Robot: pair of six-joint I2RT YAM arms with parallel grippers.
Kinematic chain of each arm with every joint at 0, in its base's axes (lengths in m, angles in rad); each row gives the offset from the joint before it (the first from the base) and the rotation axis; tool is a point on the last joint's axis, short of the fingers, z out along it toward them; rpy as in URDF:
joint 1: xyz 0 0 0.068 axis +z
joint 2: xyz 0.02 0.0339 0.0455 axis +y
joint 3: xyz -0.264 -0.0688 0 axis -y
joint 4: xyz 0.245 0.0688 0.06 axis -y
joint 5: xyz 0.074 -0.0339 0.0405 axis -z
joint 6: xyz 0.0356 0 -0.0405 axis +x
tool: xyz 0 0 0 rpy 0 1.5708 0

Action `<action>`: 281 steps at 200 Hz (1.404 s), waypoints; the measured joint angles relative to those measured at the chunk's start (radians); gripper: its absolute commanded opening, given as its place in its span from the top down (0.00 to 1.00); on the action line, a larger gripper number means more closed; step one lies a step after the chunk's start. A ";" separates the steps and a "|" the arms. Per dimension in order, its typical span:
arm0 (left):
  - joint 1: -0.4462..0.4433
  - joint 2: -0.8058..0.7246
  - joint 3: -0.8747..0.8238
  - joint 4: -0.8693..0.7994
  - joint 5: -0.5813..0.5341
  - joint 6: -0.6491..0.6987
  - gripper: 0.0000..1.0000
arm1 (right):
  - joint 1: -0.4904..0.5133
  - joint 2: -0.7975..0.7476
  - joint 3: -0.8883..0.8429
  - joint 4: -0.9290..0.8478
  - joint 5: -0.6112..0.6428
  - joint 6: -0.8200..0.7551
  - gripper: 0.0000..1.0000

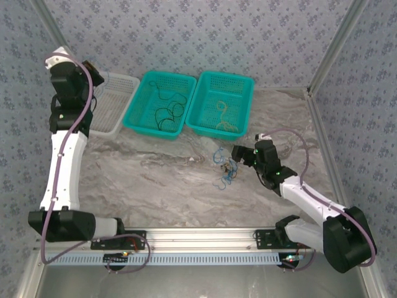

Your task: Untangle the cables

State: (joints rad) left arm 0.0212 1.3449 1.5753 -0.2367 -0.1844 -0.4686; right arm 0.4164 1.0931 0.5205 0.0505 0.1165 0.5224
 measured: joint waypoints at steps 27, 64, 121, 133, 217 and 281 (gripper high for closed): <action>0.067 0.085 0.037 0.010 -0.014 0.020 1.00 | 0.000 -0.013 0.000 -0.021 0.000 -0.011 0.00; 0.146 0.295 0.185 0.009 -0.002 0.040 1.00 | 0.000 -0.039 0.000 -0.047 0.001 -0.017 0.00; 0.163 0.567 0.395 -0.080 -0.002 0.056 0.35 | 0.008 -0.086 0.000 -0.077 0.012 -0.016 0.00; 0.167 0.593 0.399 -0.099 0.003 0.044 0.22 | 0.010 -0.092 0.000 -0.083 0.018 -0.016 0.00; 0.186 0.645 0.448 -0.177 0.032 0.035 0.01 | 0.014 -0.117 0.000 -0.107 0.045 -0.013 0.00; 0.186 0.476 0.152 -0.044 0.090 0.021 0.01 | 0.014 -0.090 0.000 -0.108 0.045 -0.009 0.00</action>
State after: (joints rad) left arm 0.2070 1.8210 1.7275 -0.2810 -0.0948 -0.4473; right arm 0.4309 1.0031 0.5205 -0.0570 0.1612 0.5133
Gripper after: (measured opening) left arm 0.993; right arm 0.999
